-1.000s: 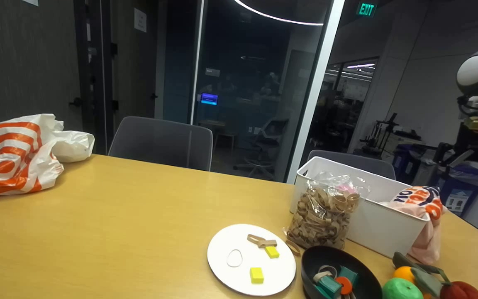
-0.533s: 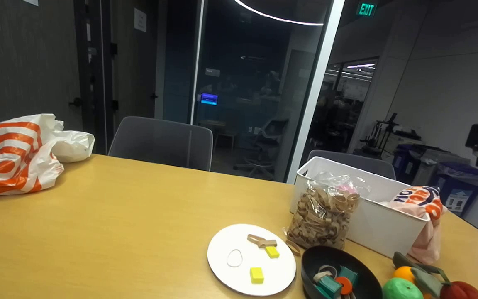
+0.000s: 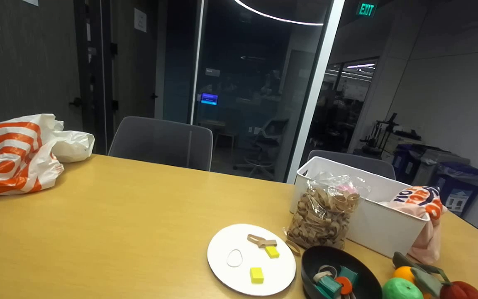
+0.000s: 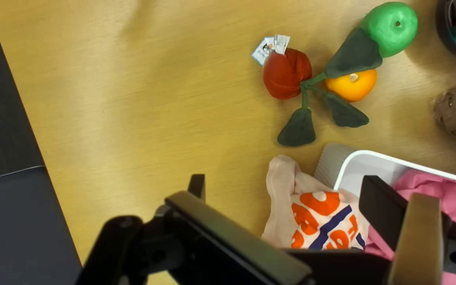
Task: Put the pink shirt on the edge of the basket
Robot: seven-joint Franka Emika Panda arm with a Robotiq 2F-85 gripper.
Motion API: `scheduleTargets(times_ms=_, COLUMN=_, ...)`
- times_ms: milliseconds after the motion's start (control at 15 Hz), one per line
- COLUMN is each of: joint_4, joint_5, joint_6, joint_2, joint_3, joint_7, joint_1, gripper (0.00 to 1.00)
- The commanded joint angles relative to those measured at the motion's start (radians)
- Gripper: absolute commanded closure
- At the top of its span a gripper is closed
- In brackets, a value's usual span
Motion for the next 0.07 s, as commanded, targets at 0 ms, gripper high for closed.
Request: scheduleTargets(times_ms=0, joint_4=0.005, joint_5=0.0, joint_6=-0.004, joint_2=0.003, joint_3=0.009, joint_7=-0.002, joint_1=-0.01, gripper=0.0)
